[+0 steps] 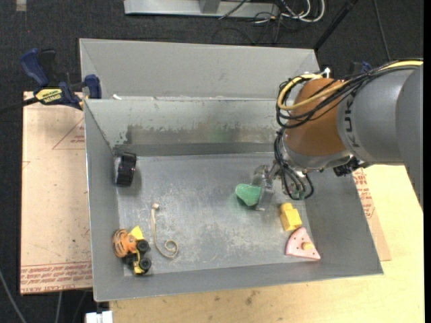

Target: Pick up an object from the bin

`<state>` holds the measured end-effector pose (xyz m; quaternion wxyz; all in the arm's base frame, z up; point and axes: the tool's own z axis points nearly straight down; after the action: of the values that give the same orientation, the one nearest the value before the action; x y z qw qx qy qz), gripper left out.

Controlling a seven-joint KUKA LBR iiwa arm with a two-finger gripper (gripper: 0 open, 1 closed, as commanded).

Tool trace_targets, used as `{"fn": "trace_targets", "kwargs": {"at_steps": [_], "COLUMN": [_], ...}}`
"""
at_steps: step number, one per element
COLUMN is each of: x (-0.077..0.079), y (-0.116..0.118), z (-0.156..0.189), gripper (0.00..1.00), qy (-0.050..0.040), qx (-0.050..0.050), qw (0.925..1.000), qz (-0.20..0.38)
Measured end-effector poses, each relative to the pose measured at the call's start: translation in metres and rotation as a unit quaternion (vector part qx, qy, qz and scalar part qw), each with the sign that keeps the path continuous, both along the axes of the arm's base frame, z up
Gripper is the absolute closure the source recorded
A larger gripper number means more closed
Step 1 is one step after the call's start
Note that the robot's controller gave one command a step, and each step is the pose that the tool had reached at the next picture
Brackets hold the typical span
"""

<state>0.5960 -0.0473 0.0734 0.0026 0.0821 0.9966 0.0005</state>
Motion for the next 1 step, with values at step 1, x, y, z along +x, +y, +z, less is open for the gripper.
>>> {"fn": "trace_targets", "kwargs": {"at_steps": [1], "x": [0.0000], "y": [0.0000], "z": [0.0000], "gripper": [1.00], "qy": [0.0000], "qx": [0.000], "qw": [1.0000], "qz": [0.000]}}
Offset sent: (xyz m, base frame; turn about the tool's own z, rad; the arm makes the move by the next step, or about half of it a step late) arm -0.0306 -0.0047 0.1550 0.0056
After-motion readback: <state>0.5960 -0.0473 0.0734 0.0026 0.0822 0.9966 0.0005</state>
